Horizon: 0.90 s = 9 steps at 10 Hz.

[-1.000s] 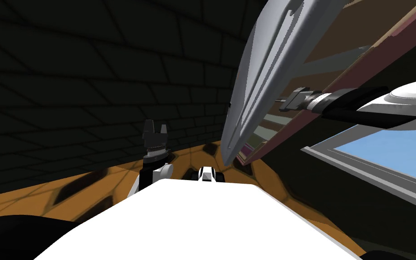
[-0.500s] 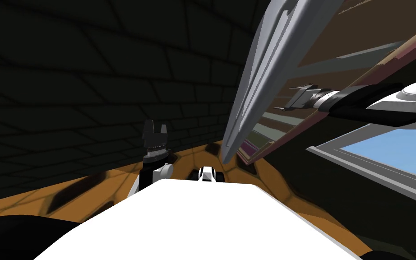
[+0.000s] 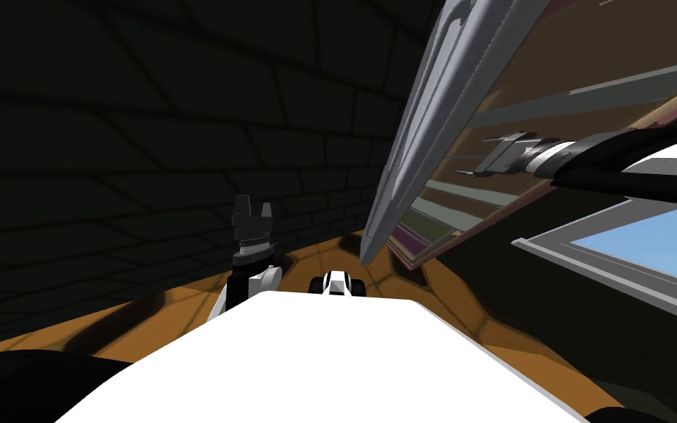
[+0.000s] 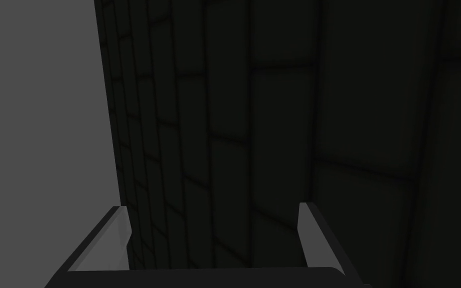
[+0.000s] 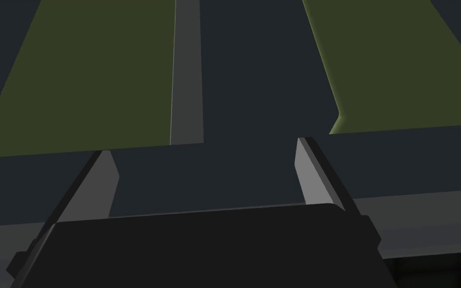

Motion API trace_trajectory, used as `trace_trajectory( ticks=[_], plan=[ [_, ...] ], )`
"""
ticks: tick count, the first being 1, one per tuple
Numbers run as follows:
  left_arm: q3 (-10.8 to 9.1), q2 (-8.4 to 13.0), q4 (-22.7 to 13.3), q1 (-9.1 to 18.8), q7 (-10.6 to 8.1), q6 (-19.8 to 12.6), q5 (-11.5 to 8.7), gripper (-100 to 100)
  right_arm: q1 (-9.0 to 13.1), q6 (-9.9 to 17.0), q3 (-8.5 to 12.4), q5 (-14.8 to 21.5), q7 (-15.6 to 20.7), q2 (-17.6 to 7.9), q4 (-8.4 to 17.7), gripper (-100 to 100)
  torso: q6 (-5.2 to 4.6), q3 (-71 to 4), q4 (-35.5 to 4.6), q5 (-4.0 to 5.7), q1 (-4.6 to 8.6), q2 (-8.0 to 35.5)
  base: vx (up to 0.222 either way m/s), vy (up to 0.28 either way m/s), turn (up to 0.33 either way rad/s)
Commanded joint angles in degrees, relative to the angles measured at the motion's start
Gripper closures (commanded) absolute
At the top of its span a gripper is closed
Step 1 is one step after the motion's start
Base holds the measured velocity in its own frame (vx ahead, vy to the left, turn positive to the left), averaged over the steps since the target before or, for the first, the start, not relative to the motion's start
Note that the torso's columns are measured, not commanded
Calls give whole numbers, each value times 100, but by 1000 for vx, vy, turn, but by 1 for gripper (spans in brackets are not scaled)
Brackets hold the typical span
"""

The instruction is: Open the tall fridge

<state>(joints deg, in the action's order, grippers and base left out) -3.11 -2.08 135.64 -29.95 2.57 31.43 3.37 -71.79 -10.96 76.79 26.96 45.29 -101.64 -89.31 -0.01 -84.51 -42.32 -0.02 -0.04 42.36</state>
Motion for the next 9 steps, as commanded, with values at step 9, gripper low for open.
trace_trajectory(
  ticks=[9],
  plan=[
    [-2,3,-1,0,0,0,0,0,1342,-581,-482,-1221,-883,1005,762,-100,9,-33,18,-29,-77,-45,5,-34,51]
  ],
)
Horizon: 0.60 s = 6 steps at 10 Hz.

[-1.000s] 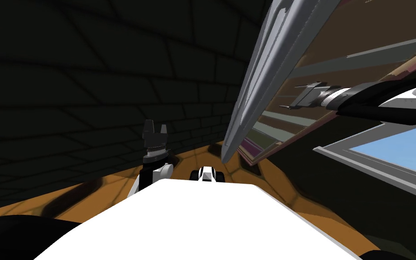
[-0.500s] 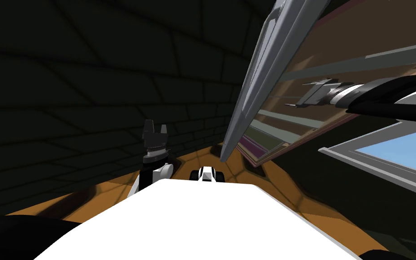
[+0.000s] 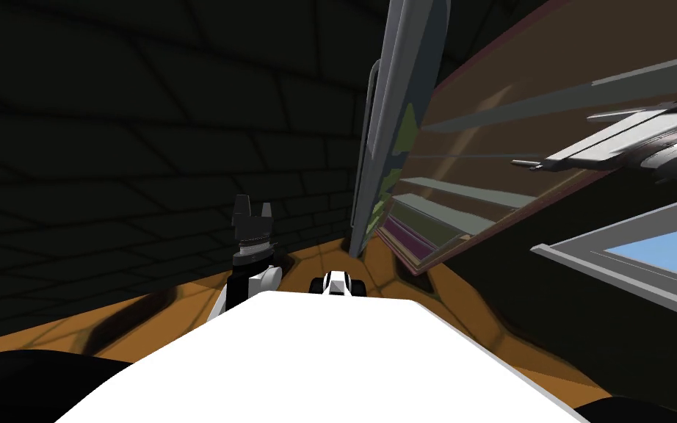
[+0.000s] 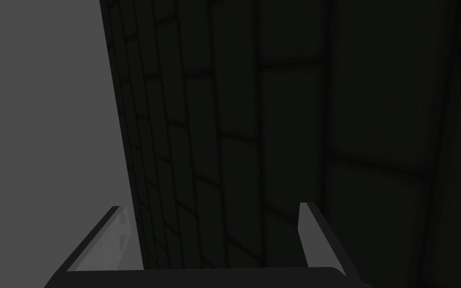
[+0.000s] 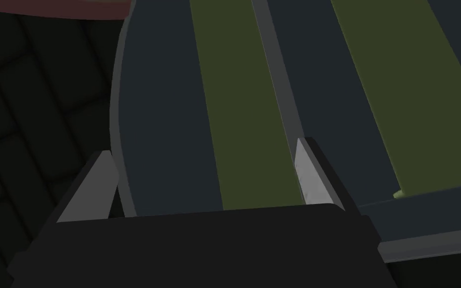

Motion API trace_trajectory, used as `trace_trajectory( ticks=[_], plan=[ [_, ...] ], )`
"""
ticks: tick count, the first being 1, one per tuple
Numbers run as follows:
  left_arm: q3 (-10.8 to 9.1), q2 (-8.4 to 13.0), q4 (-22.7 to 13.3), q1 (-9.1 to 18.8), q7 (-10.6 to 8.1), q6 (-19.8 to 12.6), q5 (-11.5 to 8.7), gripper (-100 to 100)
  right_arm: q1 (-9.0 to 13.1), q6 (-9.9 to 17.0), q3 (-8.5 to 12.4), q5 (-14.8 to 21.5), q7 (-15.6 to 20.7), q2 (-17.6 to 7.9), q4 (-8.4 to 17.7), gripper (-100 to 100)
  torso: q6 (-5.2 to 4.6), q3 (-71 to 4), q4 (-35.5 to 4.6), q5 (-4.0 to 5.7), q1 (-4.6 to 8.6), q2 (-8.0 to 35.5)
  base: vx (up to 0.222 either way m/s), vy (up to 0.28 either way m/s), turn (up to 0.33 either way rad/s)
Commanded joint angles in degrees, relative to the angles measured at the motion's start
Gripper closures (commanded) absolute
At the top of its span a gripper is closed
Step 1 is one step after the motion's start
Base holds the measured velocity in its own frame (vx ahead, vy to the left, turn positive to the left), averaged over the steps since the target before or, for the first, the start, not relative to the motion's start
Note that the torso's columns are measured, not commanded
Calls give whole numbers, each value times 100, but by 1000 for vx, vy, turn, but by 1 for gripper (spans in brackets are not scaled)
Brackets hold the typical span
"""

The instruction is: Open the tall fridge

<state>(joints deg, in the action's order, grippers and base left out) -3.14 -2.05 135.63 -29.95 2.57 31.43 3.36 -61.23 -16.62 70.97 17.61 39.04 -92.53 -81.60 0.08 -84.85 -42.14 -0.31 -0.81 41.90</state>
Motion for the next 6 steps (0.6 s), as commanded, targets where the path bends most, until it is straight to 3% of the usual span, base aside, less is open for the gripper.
trace_trajectory(
  ticks=[1,2,3,4,5,6],
  plan=[
    [1,-1,1,0,0,0,0,0,541,-15,99,-404,-258,95,-9,-100,-1,9,-4,3,11,13,11,35,11],
    [1,-1,1,0,0,0,0,0,650,-15,99,-404,-258,95,-9,-100,-5,23,-12,17,47,31,8,25,1],
    [1,-1,0,0,0,0,0,0,876,-317,-218,-669,-505,463,223,-100,-7,30,-15,31,82,42,-109,-238,319],
    [-1,2,0,3,0,0,0,0,1027,-462,-330,-816,-641,638,424,-100,-4,51,-24,61,179,77,-114,-332,321],
    [-2,3,-1,2,0,-1,0,0,1263,-462,-382,-1014,-779,803,442,-100,-13,51,-25,73,185,67,-33,-191,13],
    [-2,2,-1,0,0,-1,0,0,1407,-462,-382,-1187,-970,891,442,-100,-19,29,-16,43,99,34,-2,-68,-73]
  ],
)
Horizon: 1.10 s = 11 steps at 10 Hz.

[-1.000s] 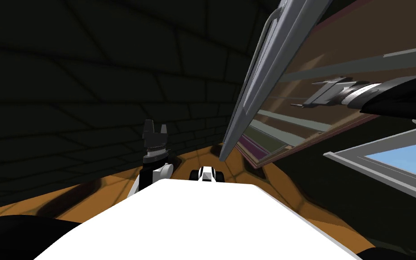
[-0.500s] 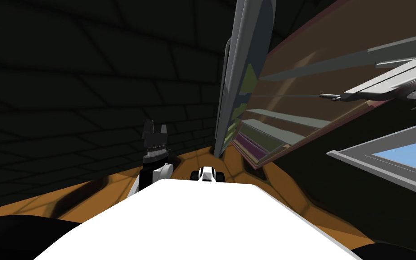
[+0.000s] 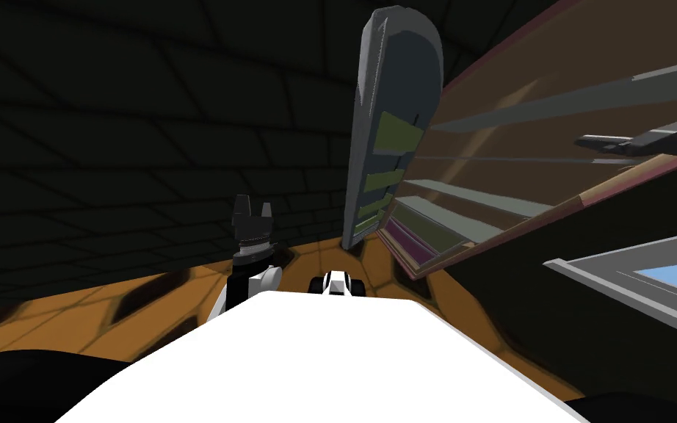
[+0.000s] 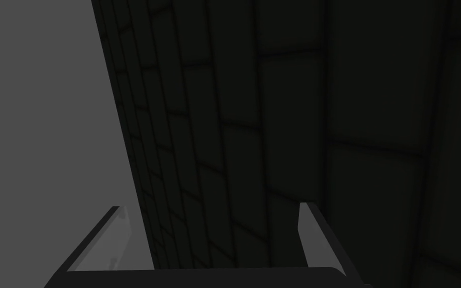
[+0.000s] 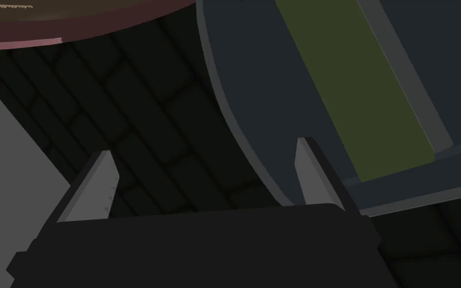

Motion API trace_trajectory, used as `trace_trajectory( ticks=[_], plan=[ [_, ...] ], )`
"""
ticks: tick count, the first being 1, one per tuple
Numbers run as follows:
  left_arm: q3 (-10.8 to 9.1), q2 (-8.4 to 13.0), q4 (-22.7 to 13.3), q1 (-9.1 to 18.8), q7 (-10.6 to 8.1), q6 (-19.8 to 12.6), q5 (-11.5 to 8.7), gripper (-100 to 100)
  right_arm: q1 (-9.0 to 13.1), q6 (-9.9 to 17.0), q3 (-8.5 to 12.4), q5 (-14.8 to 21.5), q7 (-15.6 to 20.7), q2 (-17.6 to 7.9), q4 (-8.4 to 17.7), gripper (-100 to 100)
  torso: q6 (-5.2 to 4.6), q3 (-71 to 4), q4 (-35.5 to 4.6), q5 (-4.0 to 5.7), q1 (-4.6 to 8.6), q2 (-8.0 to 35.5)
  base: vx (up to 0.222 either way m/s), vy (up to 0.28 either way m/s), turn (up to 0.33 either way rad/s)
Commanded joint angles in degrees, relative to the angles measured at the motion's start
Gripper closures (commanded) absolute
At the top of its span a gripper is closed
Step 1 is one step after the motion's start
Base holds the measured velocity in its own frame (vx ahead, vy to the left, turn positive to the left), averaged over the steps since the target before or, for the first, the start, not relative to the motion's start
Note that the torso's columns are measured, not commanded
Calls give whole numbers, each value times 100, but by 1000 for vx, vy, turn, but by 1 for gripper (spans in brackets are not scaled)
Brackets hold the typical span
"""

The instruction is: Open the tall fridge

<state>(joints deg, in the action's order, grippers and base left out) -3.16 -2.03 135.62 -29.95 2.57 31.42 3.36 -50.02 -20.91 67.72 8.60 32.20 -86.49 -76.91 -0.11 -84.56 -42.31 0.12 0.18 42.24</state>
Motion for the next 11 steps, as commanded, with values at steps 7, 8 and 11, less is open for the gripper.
trace_trajectory(
  ticks=[7,8,11],
  plan=[
    [2,0,1,2,0,0,0,0,1542,-416,-532,-1288,-858,972,363,-100,19,11,-1,13,62,25,-23,-61,82],
    [0,1,0,1,0,0,0,0,1818,-480,-537,-1470,-969,1185,424,-100,5,18,-7,24,76,29,-88,-234,47],
    [2,-2,1,0,0,1,0,0,2458,-480,-537,-1989,-1362,1529,424,-100,14,-18,9,-45,-103,-19,-12,-10,-15]
  ],
)
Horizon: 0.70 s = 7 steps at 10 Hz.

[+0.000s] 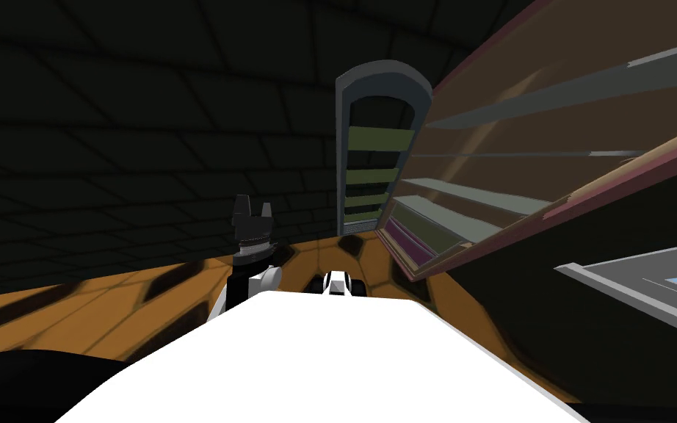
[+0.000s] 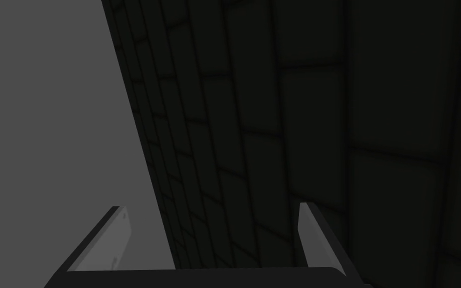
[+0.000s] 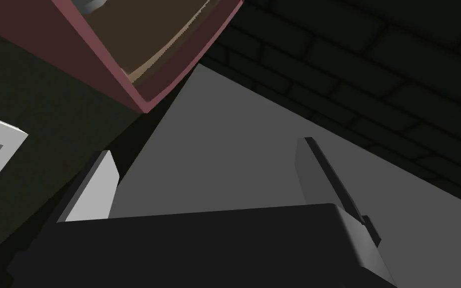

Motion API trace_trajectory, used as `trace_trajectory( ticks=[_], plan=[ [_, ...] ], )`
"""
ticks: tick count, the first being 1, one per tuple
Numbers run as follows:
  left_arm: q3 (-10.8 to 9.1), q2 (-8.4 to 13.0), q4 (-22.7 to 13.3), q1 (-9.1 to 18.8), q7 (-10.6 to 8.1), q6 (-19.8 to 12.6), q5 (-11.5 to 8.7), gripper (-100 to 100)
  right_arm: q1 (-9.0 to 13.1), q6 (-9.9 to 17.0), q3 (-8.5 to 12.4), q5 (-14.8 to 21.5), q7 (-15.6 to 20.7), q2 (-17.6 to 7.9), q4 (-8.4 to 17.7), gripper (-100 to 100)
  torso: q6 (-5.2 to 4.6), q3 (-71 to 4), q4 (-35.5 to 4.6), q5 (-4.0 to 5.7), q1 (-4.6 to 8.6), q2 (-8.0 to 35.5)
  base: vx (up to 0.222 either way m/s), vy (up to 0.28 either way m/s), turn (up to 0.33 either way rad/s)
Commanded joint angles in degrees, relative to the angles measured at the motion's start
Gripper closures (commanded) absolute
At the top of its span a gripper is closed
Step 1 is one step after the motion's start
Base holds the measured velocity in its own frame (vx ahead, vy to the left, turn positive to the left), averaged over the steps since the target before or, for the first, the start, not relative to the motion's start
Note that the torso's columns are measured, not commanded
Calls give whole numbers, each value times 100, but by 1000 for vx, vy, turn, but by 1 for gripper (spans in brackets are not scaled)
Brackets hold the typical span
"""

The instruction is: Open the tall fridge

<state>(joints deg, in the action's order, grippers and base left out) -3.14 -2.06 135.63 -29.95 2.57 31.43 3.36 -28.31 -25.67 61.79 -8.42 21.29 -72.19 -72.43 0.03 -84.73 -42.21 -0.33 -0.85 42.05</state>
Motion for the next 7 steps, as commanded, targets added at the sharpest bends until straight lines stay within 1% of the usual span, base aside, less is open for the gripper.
trace_trajectory(
  ticks=[1,2,3,4,5,7],
  plan=[
    [1,-1,1,0,0,0,0,0,467,-4,55,-462,-270,98,-24,-100,2,-2,1,5,18,-1,13,43,5],
    [1,-1,1,0,0,0,0,0,633,-4,55,-507,-270,98,-24,-100,0,5,-1,21,59,7,11,25,4],
    [0,0,1,0,0,0,0,0,814,-266,-229,-740,-551,381,240,-100,-2,12,-5,35,93,18,-96,-207,264],
    [-1,2,0,2,0,0,0,0,976,-425,-377,-910,-707,470,427,-100,3,33,-13,62,176,52,-119,-300,316],
    [-2,3,-1,2,0,-1,0,0,1138,-452,-426,-1086,-884,638,427,-100,-5,39,-17,70,179,52,-81,-187,70],
    [-1,1,-1,0,0,0,0,0,1523,-452,-426,-1432,-1164,964,427,-100,-7,11,-5,17,37,12,-27,-48,-37]
  ],
)
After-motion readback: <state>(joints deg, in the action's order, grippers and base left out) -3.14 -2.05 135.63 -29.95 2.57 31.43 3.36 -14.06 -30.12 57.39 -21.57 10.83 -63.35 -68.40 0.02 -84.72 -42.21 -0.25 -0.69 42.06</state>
